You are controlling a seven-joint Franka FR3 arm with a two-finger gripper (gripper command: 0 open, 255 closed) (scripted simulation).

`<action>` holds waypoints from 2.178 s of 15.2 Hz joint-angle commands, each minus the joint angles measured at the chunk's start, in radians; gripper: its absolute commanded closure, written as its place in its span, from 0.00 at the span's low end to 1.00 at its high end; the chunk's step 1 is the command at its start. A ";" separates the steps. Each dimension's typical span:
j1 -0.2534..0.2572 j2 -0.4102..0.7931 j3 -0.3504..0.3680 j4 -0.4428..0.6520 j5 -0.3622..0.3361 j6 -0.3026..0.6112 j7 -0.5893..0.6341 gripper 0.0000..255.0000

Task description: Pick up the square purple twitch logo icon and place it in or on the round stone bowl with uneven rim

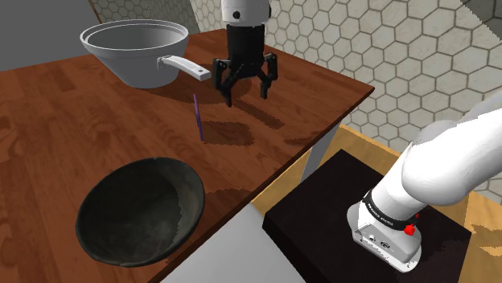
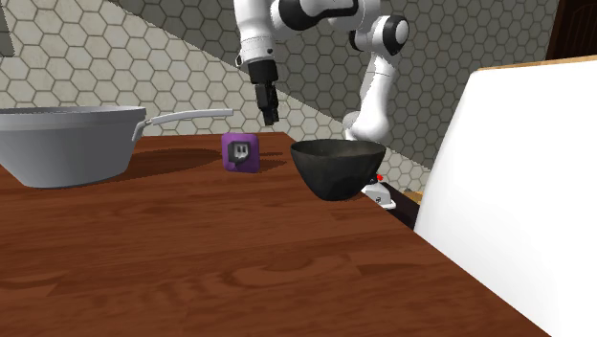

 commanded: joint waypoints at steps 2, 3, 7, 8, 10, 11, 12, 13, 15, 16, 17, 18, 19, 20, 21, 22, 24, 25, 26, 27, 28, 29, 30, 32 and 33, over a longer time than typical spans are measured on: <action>0.012 0.114 0.050 0.099 -0.015 0.018 0.091 0.00; 0.018 0.151 0.064 0.133 -0.024 0.021 0.121 0.00; 0.050 0.309 0.111 0.284 -0.074 0.023 0.239 0.00; 0.057 0.335 0.116 0.311 -0.084 0.022 0.258 0.00; 0.059 0.332 0.116 0.282 -0.082 0.049 0.256 0.00; 0.060 0.331 0.117 0.267 -0.081 0.063 0.255 0.00; 0.061 0.331 0.117 0.253 -0.080 0.076 0.255 0.00; 0.061 0.330 0.118 0.240 -0.079 0.089 0.254 0.00; 0.063 0.330 0.119 0.213 -0.079 0.116 0.254 0.00; 0.063 0.330 0.120 0.205 -0.078 0.124 0.253 0.00; 0.063 0.330 0.120 0.206 -0.078 0.124 0.253 0.00; 0.063 0.331 0.120 0.206 -0.078 0.124 0.254 0.00; 0.063 0.331 0.120 0.206 -0.078 0.124 0.254 0.00; 0.063 0.331 0.120 0.206 -0.078 0.124 0.254 0.00; 0.063 0.331 0.120 0.206 -0.078 0.124 0.254 0.00; 0.063 0.331 0.120 0.206 -0.078 0.124 0.254 0.00; 0.063 0.331 0.120 0.206 -0.078 0.124 0.253 1.00; 0.063 0.331 0.120 0.206 -0.078 0.124 0.253 1.00; 0.063 0.331 0.120 0.206 -0.078 0.124 0.253 1.00; 0.063 0.331 0.120 0.206 -0.078 0.124 0.253 1.00; 0.063 0.331 0.120 0.206 -0.078 0.124 0.253 1.00; 0.063 0.331 0.120 0.206 -0.078 0.124 0.253 1.00; 0.063 0.331 0.120 0.206 -0.078 0.124 0.254 1.00; 0.063 0.331 0.120 0.206 -0.078 0.124 0.253 1.00; 0.063 0.331 0.120 0.206 -0.078 0.124 0.254 1.00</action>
